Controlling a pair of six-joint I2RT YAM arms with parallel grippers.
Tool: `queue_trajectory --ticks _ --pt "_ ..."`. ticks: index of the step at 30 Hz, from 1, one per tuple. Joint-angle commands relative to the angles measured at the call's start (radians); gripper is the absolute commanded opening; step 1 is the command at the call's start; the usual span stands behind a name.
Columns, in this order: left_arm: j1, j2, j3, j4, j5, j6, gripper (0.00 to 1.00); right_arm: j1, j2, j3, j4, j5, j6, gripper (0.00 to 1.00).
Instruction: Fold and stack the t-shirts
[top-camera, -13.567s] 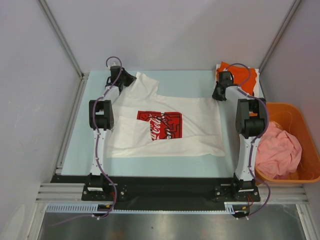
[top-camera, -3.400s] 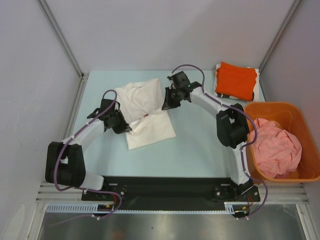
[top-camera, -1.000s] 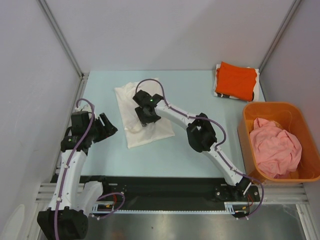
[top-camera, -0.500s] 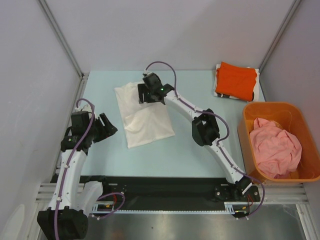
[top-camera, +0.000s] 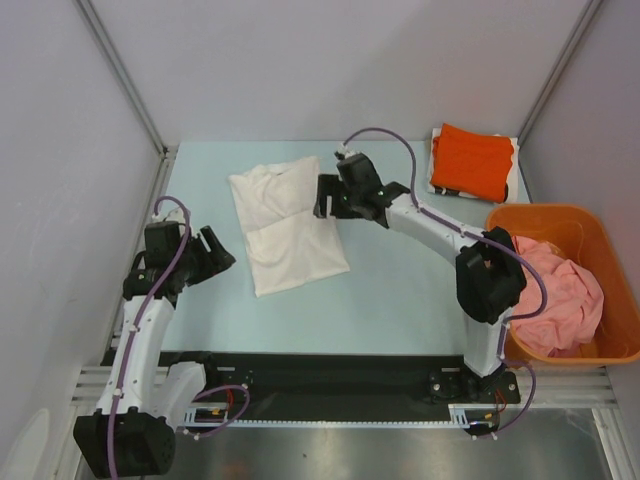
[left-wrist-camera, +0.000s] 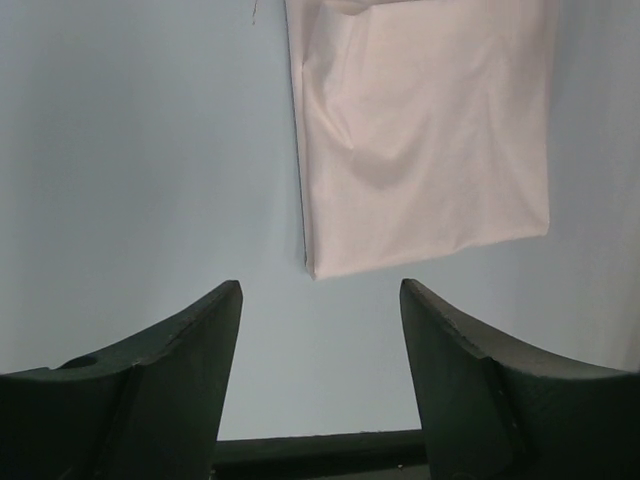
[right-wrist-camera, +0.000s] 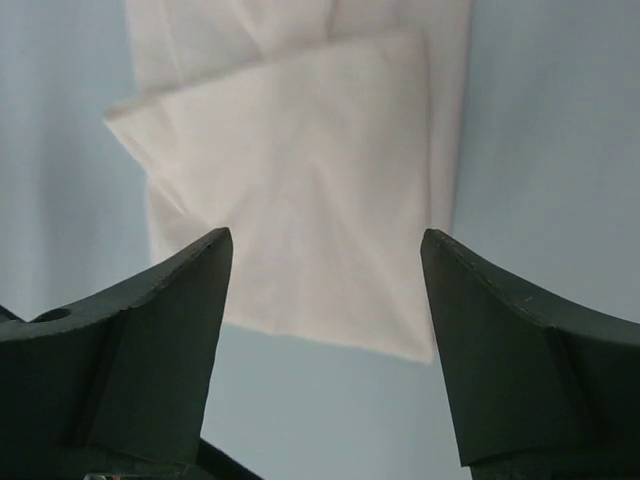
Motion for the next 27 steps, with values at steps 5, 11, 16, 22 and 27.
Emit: queue_trajectory --ticks 5,11,16,22,27 --pt "-0.028 0.071 -0.014 0.081 0.032 -0.026 0.71 -0.055 -0.201 -0.469 0.115 -0.119 0.039 0.81" --pt "-0.175 0.292 0.029 0.194 -0.020 -0.099 0.68 -0.081 -0.270 -0.666 0.199 -0.199 0.065 0.80" --pt "-0.249 0.524 0.147 0.227 -0.058 -0.112 0.66 -0.090 -0.273 -0.715 0.218 -0.236 0.059 0.79" --pt "-0.248 0.769 0.319 0.202 -0.141 -0.115 0.65 -0.098 -0.261 -0.752 0.250 -0.279 0.066 0.78" --pt "-0.242 0.941 0.511 0.122 -0.202 -0.099 0.64 -0.101 -0.249 -0.786 0.281 -0.320 0.079 0.78"
